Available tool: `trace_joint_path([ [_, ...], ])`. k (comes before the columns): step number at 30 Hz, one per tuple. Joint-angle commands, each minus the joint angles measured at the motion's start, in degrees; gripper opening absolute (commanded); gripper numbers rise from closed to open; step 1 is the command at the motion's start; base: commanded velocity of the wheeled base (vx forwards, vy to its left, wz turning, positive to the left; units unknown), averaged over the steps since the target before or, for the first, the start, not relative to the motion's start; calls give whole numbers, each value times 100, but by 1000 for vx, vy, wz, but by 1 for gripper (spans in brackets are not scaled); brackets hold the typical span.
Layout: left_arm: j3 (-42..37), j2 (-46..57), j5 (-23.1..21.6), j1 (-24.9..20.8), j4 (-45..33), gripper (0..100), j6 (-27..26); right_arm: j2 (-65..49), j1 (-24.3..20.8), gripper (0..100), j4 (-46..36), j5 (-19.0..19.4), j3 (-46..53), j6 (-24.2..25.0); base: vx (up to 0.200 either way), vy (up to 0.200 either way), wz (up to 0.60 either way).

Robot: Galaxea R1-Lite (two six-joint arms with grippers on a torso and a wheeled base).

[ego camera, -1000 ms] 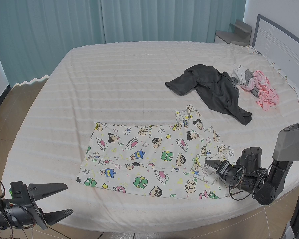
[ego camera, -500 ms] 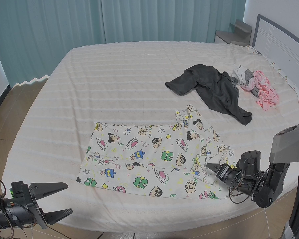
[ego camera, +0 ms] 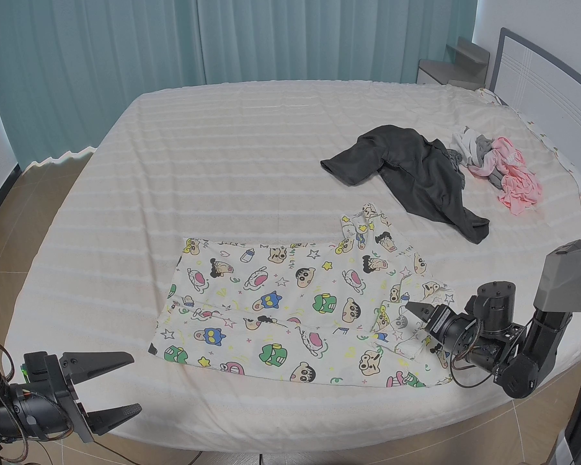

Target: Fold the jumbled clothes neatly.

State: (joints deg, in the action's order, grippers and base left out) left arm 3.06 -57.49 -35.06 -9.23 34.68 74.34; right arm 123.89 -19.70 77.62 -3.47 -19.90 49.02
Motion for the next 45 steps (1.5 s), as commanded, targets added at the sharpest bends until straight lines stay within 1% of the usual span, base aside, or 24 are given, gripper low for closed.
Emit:
trace_joint_path([
  [1,2,-43,-1,0,3,100,2,364,10,100,-1,5,-313,29,0,0,0],
  [5,2,-43,-1,9,3,100,2,601,1,100,-1,5,-445,20,0,0,0],
  [13,2,-43,-1,26,3,100,2,724,63,100,-10,22,-471,20,0,0,0],
  [14,2,-43,-1,26,3,100,2,724,63,0,-19,22,-463,20,0,0,0],
  [24,10,-60,-1,70,3,100,2,654,151,0,-98,13,-392,-33,0,0,0],
  [29,10,-69,-10,132,12,100,11,390,151,0,-133,-4,-384,-68,0,0,0],
  [32,19,-69,-10,158,12,100,11,-76,151,0,-660,-13,-463,-112,0,0,0],
  [33,19,-69,-10,158,12,100,11,-76,151,0,-660,-13,-463,-112,0,0,0],
  [34,19,-69,-10,149,12,100,19,-339,142,0,-1073,-13,-586,-112,0,0,0],
  [35,19,-69,-10,149,12,100,19,-383,133,0,-1170,-4,-630,-112,0,0,0],
  [37,19,-69,-10,158,12,100,19,-630,142,0,-1689,-4,-902,-112,0,0,0],
  [39,10,-69,-10,158,12,100,19,-647,142,0,-1724,5,-920,-112,0,0,0],
  [40,19,-69,-10,158,12,100,19,-876,142,0,-2400,31,-1342,-112,0,0,0],
  [45,19,-78,-10,158,12,100,19,-981,133,0,-3701,84,-2264,-112,0,0,0],
])
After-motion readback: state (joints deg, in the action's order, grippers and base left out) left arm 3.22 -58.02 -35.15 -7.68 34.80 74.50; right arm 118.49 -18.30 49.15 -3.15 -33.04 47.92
